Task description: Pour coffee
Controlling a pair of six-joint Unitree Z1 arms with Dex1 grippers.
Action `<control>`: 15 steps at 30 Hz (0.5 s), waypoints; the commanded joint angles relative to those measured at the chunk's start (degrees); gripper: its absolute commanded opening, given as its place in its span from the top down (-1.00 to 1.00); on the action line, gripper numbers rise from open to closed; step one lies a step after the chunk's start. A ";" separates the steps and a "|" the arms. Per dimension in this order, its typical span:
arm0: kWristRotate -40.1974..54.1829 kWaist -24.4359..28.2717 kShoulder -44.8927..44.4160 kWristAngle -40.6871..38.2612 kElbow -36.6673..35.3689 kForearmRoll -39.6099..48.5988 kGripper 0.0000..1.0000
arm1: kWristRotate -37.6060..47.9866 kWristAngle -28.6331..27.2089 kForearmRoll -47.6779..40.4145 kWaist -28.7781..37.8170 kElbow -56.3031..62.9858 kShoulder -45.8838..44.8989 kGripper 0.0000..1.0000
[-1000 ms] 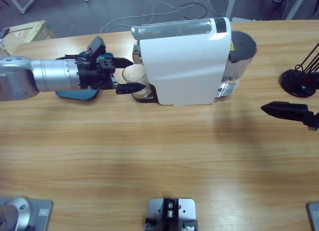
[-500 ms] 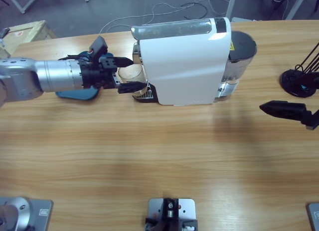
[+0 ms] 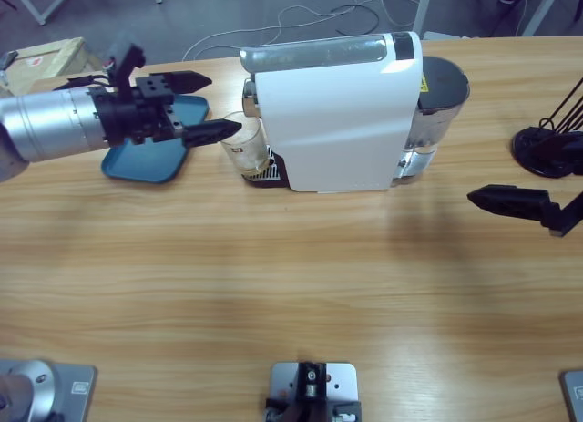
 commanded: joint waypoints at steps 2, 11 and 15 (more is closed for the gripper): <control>-0.26 1.40 6.39 -1.37 -0.75 -0.79 -0.99 | -0.06 0.84 -1.18 0.54 2.06 3.10 -1.00; -0.42 1.32 9.45 -2.49 0.46 -1.28 -0.99 | 0.04 1.02 -2.04 0.54 2.18 4.26 -1.00; -0.50 1.32 11.61 -3.04 0.38 -2.39 -0.99 | 0.04 1.19 -2.15 0.54 2.06 4.61 -1.00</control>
